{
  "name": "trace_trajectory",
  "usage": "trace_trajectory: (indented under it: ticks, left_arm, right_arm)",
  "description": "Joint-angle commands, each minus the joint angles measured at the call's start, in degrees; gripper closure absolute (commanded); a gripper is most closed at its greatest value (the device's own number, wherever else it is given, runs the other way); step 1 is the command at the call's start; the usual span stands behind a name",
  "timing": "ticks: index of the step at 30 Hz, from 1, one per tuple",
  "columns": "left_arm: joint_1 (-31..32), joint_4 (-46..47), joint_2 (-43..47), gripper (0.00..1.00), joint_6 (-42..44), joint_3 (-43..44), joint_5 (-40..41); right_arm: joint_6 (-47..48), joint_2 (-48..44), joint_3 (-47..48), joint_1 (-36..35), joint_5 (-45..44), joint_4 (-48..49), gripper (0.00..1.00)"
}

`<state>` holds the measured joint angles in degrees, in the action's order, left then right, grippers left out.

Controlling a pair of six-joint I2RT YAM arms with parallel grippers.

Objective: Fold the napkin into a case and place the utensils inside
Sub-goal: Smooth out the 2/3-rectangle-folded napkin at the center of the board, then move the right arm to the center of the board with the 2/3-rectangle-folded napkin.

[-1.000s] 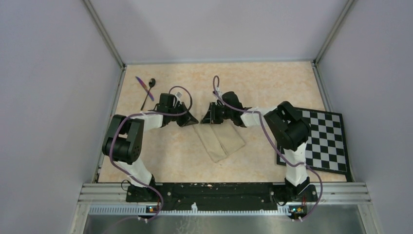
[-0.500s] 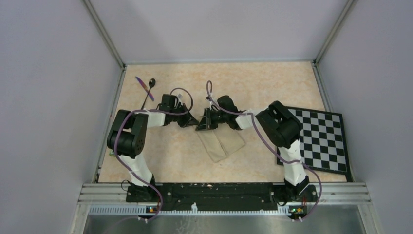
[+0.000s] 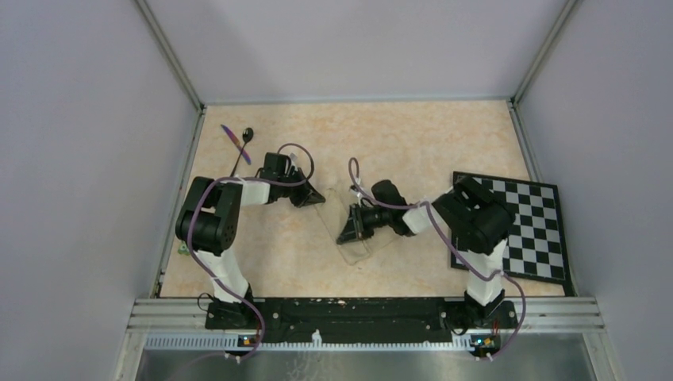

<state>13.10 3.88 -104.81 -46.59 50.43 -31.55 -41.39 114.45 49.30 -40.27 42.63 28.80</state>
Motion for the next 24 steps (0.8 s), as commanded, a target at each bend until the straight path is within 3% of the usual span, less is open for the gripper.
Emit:
trace_trajectory:
  ticks: [1,7,10,13,15,21,24]
  left_arm:
    - [-0.4,-1.9,-3.7,1.00,1.7,-0.2,7.6]
    - [-0.4,-2.9,-3.5,1.00,3.4,1.6,7.1]
    - [-0.3,-4.4,-2.1,1.00,5.4,3.6,5.3]
    - [0.0,-7.1,1.3,0.92,7.4,5.6,3.8]
    - [0.3,-8.9,4.5,0.81,8.7,6.8,3.1]
    - [1.6,-14.5,15.9,0.33,12.8,7.5,1.2]
    - [4.3,-17.0,21.6,0.22,14.9,5.7,0.9]
  right_arm:
    - [2.8,-9.5,-13.9,-2.8,1.6,-2.9,0.89]
    - [1.3,-23.2,-27.1,-4.3,0.2,-5.9,0.89]
    - [5.1,-33.3,-25.8,-1.6,-4.8,-18.2,0.88]
    - [7.3,-39.8,-22.7,5.2,-8.7,-25.4,0.80]
    - [9.6,-40.8,-19.0,9.7,-15.2,-30.7,0.71]
    - [13.1,-33.8,-8.3,20.2,-22.8,-36.1,0.50]
    - [16.2,-28.0,-5.4,20.4,-22.0,-35.6,0.46]
